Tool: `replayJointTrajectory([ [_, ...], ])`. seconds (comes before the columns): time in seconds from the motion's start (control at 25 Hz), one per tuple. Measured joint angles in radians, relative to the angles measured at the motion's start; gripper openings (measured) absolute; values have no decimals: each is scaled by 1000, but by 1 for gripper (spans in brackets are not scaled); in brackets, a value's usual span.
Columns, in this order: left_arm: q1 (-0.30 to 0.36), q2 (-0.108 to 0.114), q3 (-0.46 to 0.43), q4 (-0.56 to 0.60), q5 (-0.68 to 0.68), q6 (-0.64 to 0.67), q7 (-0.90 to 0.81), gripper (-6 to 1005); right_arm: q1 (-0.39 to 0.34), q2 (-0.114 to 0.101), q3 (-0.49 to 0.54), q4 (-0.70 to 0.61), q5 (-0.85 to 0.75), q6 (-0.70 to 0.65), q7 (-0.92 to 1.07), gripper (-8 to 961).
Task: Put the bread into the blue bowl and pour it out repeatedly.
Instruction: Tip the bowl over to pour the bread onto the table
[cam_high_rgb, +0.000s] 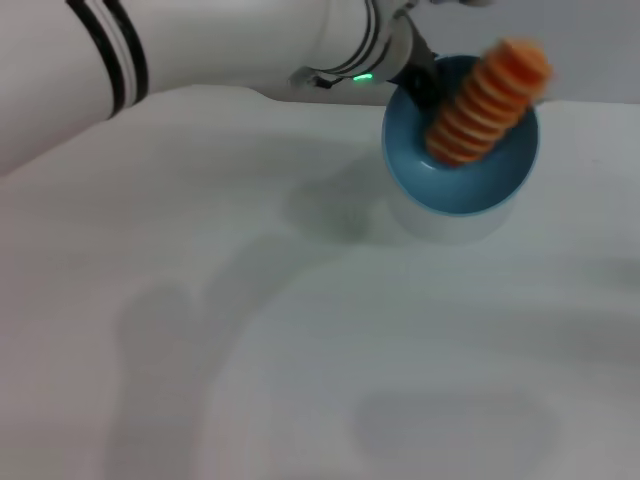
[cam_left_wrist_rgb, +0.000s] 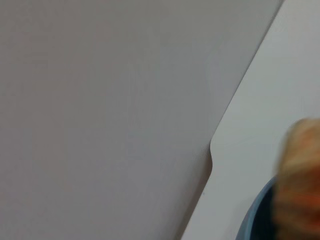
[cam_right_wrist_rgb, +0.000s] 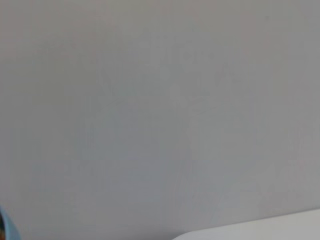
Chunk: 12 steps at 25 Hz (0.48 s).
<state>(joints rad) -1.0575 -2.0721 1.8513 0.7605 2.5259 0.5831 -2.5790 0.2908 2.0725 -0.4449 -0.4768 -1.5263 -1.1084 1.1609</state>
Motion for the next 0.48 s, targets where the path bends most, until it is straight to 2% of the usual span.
replayJointTrajectory([
  [0.28,-59,-2,14,-14,89,-30,-2,0,2,0,40,52,1,-6,-20,470],
  [0.48,-59,-3,20,-22,115,-44,-5,-1,1,0,41,59,2,-6,-21,471],
])
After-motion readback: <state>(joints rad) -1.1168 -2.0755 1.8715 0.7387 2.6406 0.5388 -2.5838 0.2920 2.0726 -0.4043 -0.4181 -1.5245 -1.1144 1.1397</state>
